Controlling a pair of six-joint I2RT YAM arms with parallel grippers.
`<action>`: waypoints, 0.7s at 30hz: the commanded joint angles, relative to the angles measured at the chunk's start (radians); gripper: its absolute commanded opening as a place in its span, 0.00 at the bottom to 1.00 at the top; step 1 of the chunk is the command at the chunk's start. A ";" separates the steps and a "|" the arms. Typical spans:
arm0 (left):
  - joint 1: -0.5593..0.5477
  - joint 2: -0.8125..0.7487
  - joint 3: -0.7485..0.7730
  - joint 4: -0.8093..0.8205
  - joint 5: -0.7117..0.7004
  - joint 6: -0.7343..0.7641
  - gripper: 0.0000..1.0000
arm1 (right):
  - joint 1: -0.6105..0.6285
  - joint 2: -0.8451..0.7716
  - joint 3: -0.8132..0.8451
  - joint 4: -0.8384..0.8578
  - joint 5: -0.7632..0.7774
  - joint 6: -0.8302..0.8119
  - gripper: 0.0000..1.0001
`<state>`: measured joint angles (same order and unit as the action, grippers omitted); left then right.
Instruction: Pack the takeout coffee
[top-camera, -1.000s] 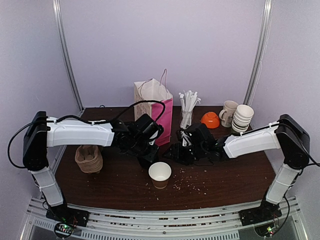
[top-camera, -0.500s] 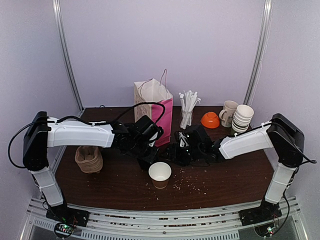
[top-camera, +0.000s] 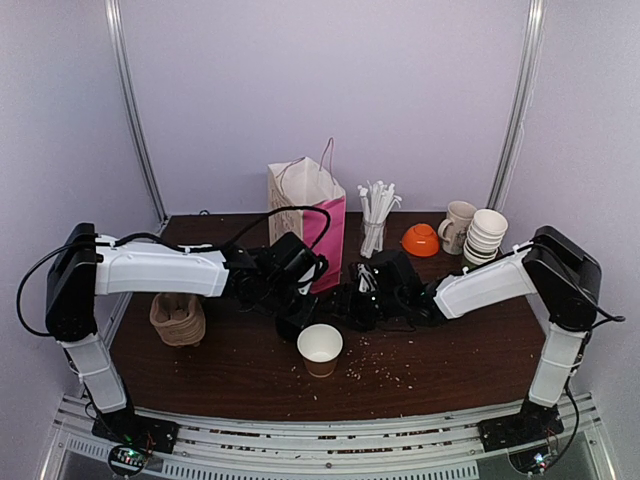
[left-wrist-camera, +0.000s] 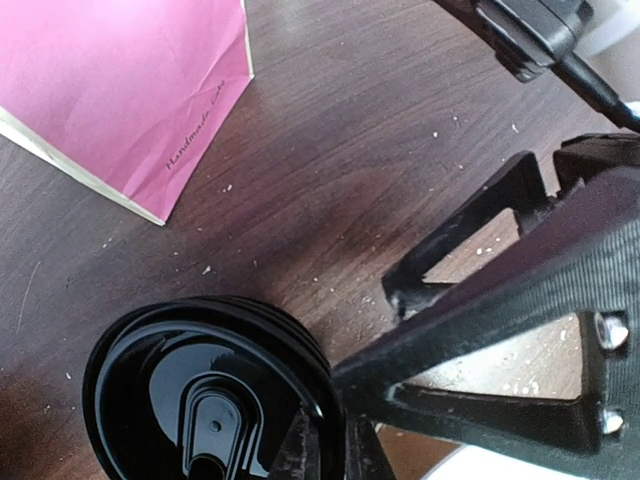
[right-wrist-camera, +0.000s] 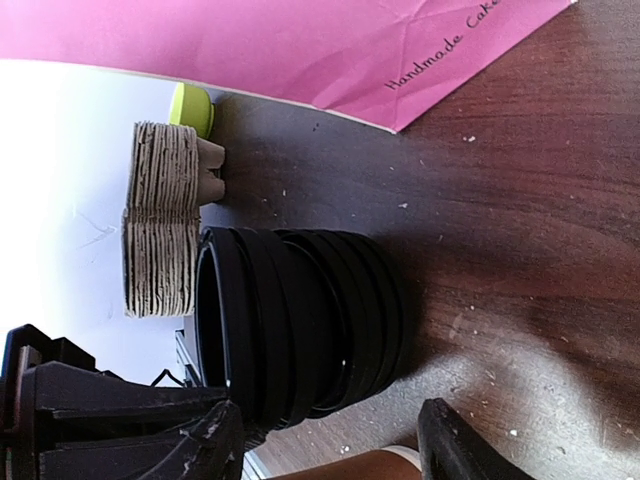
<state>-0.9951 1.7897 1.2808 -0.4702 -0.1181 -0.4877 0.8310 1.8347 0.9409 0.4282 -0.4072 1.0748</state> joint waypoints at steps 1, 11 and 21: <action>-0.004 -0.047 -0.012 0.044 0.013 -0.009 0.00 | -0.007 0.025 -0.012 0.065 -0.027 0.033 0.62; -0.003 -0.068 -0.018 0.043 -0.005 -0.016 0.00 | -0.007 0.044 -0.026 0.071 -0.041 0.034 0.60; -0.003 -0.066 -0.026 0.054 0.013 -0.018 0.00 | -0.006 0.063 -0.029 0.075 -0.052 0.043 0.54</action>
<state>-0.9951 1.7634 1.2621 -0.4721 -0.1146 -0.4973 0.8288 1.8637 0.9302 0.5304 -0.4545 1.1084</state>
